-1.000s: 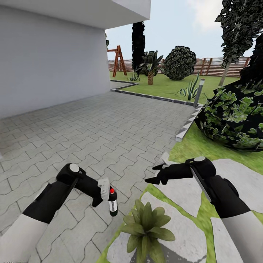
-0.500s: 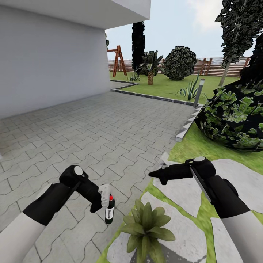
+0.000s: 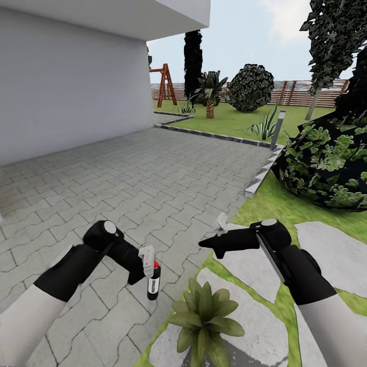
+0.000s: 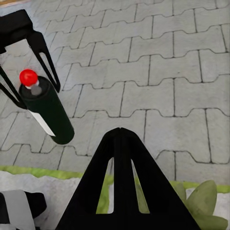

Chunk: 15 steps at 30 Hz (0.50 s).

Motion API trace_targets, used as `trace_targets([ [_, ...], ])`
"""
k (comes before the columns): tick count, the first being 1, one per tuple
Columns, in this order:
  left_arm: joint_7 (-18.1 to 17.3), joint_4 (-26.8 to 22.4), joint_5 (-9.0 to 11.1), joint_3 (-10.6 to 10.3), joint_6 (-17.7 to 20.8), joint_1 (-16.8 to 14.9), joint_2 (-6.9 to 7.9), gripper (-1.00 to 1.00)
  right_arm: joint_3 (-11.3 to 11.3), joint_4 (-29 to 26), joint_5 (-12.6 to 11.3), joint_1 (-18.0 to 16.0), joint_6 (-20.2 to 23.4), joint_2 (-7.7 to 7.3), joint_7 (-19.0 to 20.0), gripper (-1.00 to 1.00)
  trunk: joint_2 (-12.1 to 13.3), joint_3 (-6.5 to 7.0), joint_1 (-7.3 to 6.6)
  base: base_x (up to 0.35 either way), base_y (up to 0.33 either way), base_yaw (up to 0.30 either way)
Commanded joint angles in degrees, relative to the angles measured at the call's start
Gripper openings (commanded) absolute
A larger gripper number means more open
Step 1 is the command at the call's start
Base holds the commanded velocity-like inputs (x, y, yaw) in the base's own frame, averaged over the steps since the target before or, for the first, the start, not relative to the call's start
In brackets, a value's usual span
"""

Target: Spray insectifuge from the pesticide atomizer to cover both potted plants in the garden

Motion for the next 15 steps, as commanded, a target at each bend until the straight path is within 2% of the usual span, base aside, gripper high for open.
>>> trace_targets([
  [1, -0.39, -0.06, -0.38, -0.60, 0.66, -0.14, 0.02, -1.00, 0.03, -0.06, 0.29, -0.05, 0.28, -0.01, 0.29, -1.00, -0.03, -0.05, -0.01, 0.000, 0.000, 0.000],
  [3, -0.39, -0.06, -0.38, -2.38, 0.71, -0.60, 0.02, -1.00, 0.17, -0.06, 0.29, -0.05, 0.28, 0.01, 0.30, -1.00, -0.03, -0.05, -0.01, 0.000, 0.000, 0.000],
  [4, -0.39, -0.06, -0.38, -3.46, 0.72, -0.85, 0.01, -1.00, 0.96, -0.06, 0.26, -0.05, 0.28, 0.02, 0.30, -1.00, -0.03, -0.05, -0.01, 0.000, 0.000, 0.000],
  [7, -0.39, -0.06, -0.38, -4.71, 0.73, -1.12, -0.08, -1.00, 4.40, -0.06, 0.21, -0.05, 0.28, 0.06, 0.25, -1.00, -0.03, -0.05, -0.01, 0.000, 0.000, 0.000],
  [10, -0.39, -0.06, -0.38, -5.04, 0.73, -1.22, -0.18, -1.00, 5.74, -0.06, 0.20, -0.05, 0.28, 0.07, 0.26, -1.00, -0.03, -0.05, -0.01, 0.000, 0.000, 0.000],
  [15, -0.39, -0.06, -0.38, -5.20, 0.73, -1.65, -0.24, -1.00, 6.08, -0.06, 0.03, -0.05, 0.28, 0.26, 0.30, -1.00, -0.03, -0.05, -0.01, 0.000, 0.000, 0.000],
])
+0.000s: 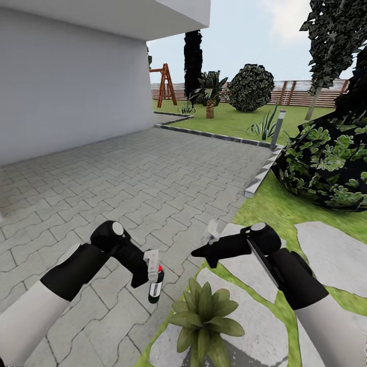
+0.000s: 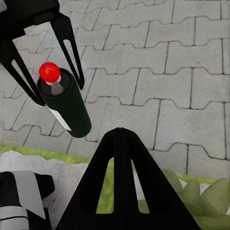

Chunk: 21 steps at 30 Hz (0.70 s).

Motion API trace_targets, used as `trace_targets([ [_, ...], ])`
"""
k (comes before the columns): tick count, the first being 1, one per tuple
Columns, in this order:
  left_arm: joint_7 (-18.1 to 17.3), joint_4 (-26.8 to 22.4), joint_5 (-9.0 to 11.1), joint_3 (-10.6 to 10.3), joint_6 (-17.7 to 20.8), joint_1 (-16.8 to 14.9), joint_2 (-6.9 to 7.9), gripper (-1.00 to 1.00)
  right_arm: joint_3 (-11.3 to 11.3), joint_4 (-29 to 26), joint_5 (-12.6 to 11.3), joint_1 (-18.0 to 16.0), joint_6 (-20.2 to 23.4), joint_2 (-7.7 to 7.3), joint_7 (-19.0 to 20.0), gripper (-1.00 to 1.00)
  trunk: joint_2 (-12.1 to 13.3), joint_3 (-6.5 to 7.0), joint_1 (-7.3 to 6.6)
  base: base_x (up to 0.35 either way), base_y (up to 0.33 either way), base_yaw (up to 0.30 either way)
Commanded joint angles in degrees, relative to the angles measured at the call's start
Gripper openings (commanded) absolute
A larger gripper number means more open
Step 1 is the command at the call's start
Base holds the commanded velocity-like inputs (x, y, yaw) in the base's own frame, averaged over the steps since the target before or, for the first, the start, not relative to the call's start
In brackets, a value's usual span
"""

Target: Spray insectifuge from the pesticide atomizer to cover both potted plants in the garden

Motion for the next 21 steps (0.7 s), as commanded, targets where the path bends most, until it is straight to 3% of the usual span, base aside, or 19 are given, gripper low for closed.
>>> trace_targets([
  [1, -0.39, -0.07, -0.37, -0.14, 0.61, -0.16, -0.01, -1.00, 0.04, -0.07, 0.22, -0.05, 0.28, 0.09, 0.27, -1.00, -0.03, -0.05, -0.01, 0.000, 0.000, 0.000],
  [8, -0.39, -0.07, -0.37, -0.56, 0.61, -0.96, -0.09, -1.00, 0.05, -0.17, 0.18, -0.05, 0.28, 2.24, 0.36, -1.00, -0.03, -0.05, -0.01, 0.000, 0.000, 0.000],
  [21, -0.39, -0.07, -0.42, -1.49, 0.61, -2.15, -0.17, -1.00, 0.12, -0.23, 0.00, -0.05, 0.28, 2.48, 0.36, -1.00, -0.03, -0.05, -0.01, 0.000, 0.000, 0.000],
])
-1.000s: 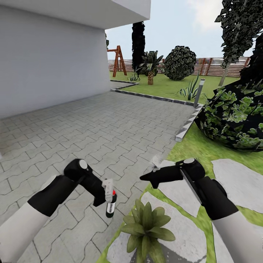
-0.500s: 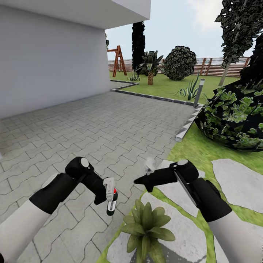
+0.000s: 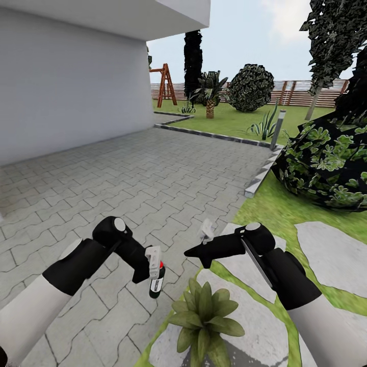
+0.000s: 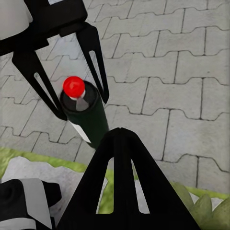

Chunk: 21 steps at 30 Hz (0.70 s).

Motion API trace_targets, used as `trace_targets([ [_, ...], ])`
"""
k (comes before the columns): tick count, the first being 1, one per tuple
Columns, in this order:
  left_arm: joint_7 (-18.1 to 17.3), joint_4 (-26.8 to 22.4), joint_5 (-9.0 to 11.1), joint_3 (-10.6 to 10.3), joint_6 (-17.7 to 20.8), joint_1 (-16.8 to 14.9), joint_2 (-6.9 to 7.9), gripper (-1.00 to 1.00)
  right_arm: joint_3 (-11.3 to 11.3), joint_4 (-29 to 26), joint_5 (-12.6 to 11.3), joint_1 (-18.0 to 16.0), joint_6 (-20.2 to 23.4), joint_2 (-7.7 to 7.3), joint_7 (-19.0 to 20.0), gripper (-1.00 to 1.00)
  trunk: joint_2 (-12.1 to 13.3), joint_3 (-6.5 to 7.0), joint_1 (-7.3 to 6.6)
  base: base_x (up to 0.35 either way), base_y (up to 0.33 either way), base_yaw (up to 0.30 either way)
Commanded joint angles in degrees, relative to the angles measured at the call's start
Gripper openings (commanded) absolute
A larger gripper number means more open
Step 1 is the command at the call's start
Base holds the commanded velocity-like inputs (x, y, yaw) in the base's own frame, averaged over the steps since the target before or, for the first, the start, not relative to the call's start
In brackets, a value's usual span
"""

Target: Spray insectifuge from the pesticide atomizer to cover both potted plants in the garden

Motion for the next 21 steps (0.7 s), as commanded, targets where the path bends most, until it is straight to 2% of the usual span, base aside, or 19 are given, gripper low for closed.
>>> trace_targets([
  [1, -0.39, -0.07, -0.38, -0.13, 0.61, -0.12, 0.03, -1.00, 0.04, -0.06, 0.23, -0.05, 0.29, -0.03, 0.25, -1.00, -0.03, -0.05, -0.01, 0.000, 0.000, 0.000],
  [18, -0.39, -0.07, -0.49, -0.21, 0.61, -0.40, -0.18, -1.00, 0.09, -0.13, 0.23, -0.05, 0.29, 0.45, 0.29, -1.00, -0.03, -0.05, -0.01, 0.000, 0.000, 0.000],
  [21, -0.39, -0.07, -0.58, -0.16, 0.61, -0.62, -0.22, -1.00, 1.24, -0.14, 0.23, -0.05, 0.29, 0.62, 0.27, -1.00, -0.03, -0.05, -0.01, 0.000, 0.000, 0.000],
])
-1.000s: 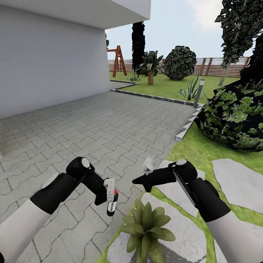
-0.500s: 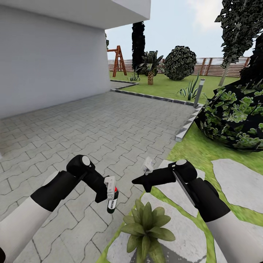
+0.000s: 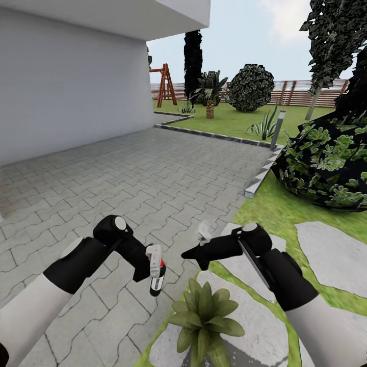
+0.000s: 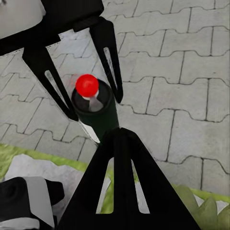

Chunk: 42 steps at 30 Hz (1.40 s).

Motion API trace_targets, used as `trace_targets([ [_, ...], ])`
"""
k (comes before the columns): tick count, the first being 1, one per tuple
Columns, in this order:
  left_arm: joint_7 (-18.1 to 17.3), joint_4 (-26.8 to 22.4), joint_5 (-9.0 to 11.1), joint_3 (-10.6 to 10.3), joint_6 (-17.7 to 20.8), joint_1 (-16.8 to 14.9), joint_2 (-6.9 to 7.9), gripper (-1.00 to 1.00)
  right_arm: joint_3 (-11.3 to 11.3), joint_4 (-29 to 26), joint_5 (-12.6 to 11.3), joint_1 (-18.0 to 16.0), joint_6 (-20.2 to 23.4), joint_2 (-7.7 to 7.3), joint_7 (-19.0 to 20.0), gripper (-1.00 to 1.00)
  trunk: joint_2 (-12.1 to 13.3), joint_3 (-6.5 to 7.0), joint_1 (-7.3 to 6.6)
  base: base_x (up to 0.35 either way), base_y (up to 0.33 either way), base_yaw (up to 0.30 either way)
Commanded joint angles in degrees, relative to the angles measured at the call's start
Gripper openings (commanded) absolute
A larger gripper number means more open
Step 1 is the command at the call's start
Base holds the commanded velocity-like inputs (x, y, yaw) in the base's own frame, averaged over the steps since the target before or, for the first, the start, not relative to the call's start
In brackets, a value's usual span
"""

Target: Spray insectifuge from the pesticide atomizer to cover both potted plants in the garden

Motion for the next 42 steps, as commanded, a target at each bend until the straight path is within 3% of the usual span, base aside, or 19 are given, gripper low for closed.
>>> trace_targets([
  [1, -0.39, -0.07, -0.40, -0.07, 0.61, -0.14, 0.02, -1.00, 0.58, -0.06, 0.25, -0.05, 0.28, -0.01, 0.25, -1.00, -0.03, -0.05, -0.01, 0.000, 0.000, 0.000],
  [8, -0.39, -0.07, -1.64, -0.06, 0.61, -0.31, -0.13, -1.00, 1.77, -0.06, 0.25, -0.05, 0.28, 0.09, 0.24, -1.00, -0.03, -0.05, -0.01, 0.000, 0.000, 0.000],
  [14, -0.39, -0.07, -2.54, -0.19, 0.61, -0.31, -2.88, -1.00, 1.77, -0.06, 0.25, -0.05, 0.28, 0.69, 0.25, -1.00, -0.03, -0.05, -0.01, 0.000, 0.000, 0.000],
  [18, -0.39, -0.07, -2.56, -1.55, 0.61, -0.33, -3.30, -1.00, 1.80, -0.06, 0.25, -0.05, 0.28, 0.70, 0.24, -1.00, -0.03, -0.05, -0.01, 0.000, 0.000, 0.000],
  [24, -0.39, -0.07, -2.56, -1.91, 0.61, -0.30, -3.46, -1.00, 1.79, -0.06, 0.25, -0.05, 0.28, 0.67, 0.24, -1.00, -0.03, -0.05, -0.01, 0.000, 0.000, 0.000],
  [30, -0.39, -0.07, -2.56, -1.98, 0.61, -0.31, -5.88, -1.00, 1.83, -0.06, 0.25, -0.05, 0.28, 0.72, 0.24, -1.00, -0.03, -0.05, -0.01, 0.000, 0.000, 0.000],
  [42, -0.39, 0.71, -2.56, -1.99, 0.61, -0.46, -6.14, -1.00, 1.90, -0.06, 0.25, -0.05, 0.28, 0.69, 0.26, -1.00, -0.03, -0.05, -0.01, 0.000, 0.000, 0.000],
])
